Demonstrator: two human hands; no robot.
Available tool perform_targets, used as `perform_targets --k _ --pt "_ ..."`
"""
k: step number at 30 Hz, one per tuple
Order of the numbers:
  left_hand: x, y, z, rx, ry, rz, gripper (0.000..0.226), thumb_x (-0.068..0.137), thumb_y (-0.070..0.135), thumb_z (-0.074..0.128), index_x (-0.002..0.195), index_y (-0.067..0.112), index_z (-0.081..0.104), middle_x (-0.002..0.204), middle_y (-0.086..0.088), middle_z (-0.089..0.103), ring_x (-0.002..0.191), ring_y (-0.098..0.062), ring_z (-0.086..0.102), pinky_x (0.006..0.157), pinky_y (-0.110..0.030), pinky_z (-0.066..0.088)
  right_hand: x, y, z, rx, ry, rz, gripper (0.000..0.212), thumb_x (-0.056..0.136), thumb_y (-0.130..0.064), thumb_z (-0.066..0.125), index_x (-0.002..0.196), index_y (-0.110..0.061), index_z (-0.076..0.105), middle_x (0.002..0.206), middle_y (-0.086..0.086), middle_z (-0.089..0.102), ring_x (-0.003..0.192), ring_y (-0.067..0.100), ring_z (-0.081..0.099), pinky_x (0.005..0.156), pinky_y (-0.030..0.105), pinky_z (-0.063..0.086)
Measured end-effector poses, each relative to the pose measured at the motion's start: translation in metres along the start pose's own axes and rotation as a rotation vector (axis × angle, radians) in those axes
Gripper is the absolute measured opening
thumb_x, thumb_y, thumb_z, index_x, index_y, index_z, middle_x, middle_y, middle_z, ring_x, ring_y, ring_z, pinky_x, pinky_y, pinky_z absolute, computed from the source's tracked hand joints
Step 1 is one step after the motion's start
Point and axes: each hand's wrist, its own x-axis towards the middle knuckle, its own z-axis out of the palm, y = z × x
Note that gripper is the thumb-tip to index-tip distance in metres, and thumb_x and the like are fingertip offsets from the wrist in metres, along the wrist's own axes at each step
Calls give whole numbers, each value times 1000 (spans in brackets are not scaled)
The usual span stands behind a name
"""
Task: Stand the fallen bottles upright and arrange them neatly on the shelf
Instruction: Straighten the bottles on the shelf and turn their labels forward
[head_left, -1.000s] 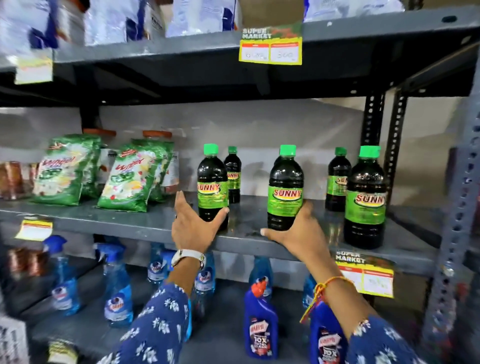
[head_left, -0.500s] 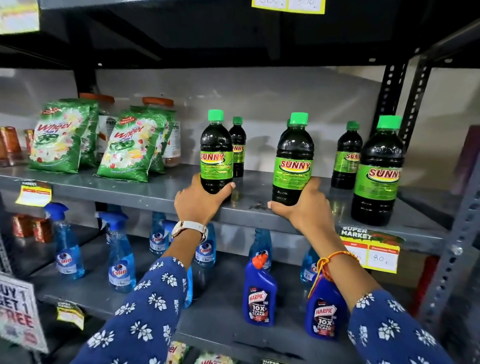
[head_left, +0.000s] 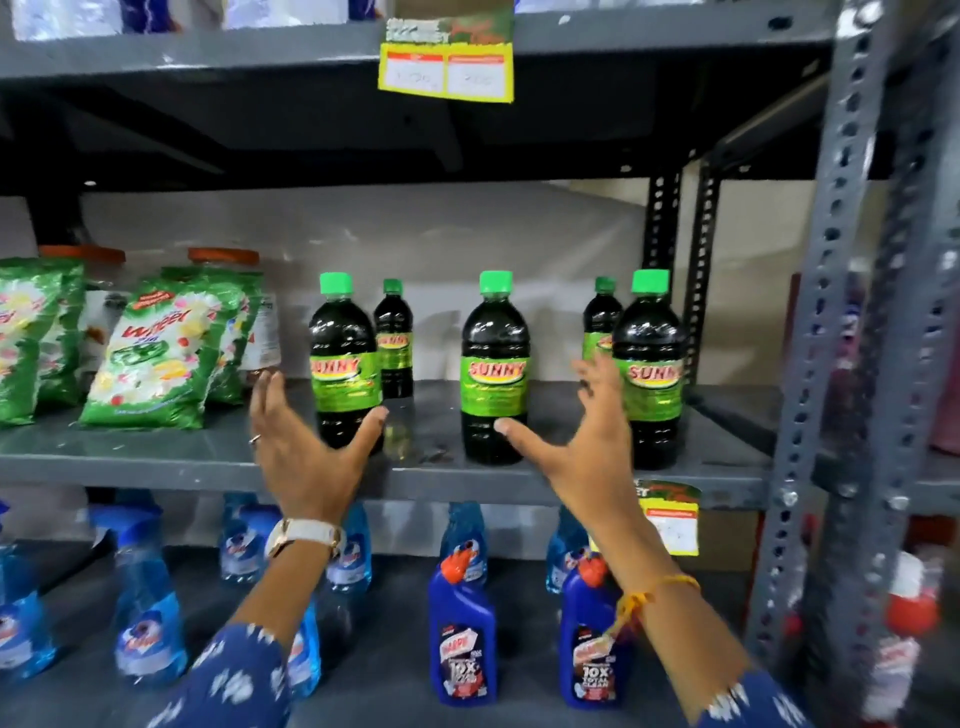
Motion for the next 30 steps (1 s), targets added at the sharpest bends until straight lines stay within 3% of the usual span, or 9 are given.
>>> perform_targets --k 2,4,6,8,12,16,20,24,30 --pt "-9 23 6 -107 28 162 92 74 64 58 132 -3 32 134 -28 40 126 -34 34 106 -42 31 9 12 -37 -45 271 -175 84 65 -60 72 131 -29 31 128 -6 40 119 9 41 99 13 30" --pt "-14 54 18 -181 -128 220 91 75 67 56 131 -3 37 130 -25 46 122 -31 41 104 -37 33 24 26 -72 -73 404 -135 85 64 -62 71 128 -20 34 124 -2 42 115 11 43 99 13 31" --pt "-17 85 32 -208 -302 178 98 68 71 59 133 0 36 130 -19 50 116 -29 49 98 -39 40 37 38 -93 -59 248 78 97 58 -61 73 132 -15 31 128 2 44 116 11 45 97 15 33" --pt "-23 101 47 -188 -383 72 108 61 77 62 135 5 32 128 -16 55 112 -30 54 91 -42 45 40 49 -100 -41 -67 228 90 55 -49 78 127 -15 37 124 -2 52 104 3 53 87 11 38" --pt "-37 96 65 22 -422 -44 107 55 83 53 128 9 34 105 -21 67 91 -40 64 73 -44 50 42 65 -101 -81 -357 235 56 47 -34 90 92 -48 61 82 -24 71 81 -11 63 70 6 46" --pt "-36 92 69 88 -400 -2 95 60 76 63 120 6 38 94 -23 68 82 -42 65 67 -45 50 41 61 -100 -180 -380 214 45 51 -41 84 78 -64 56 71 -32 66 73 -17 59 60 2 42" --pt "-35 92 70 78 -385 18 89 63 71 65 117 5 39 92 -22 68 80 -42 65 68 -45 50 39 63 -98 -224 -348 225 35 52 -47 82 77 -49 58 79 -24 65 75 -11 59 64 9 43" --pt "-35 92 70 79 -367 42 85 65 68 67 113 2 41 87 -23 68 78 -42 65 72 -49 51 39 64 -97 -244 -339 241 42 51 -49 82 81 -41 54 85 -19 66 82 -6 59 68 15 42" --pt "-35 91 70 70 -365 50 83 65 68 66 110 2 42 85 -21 69 78 -40 65 79 -53 48 38 61 -97 -253 -336 256 43 54 -45 83 83 -41 51 83 -24 63 76 -14 56 63 4 38"
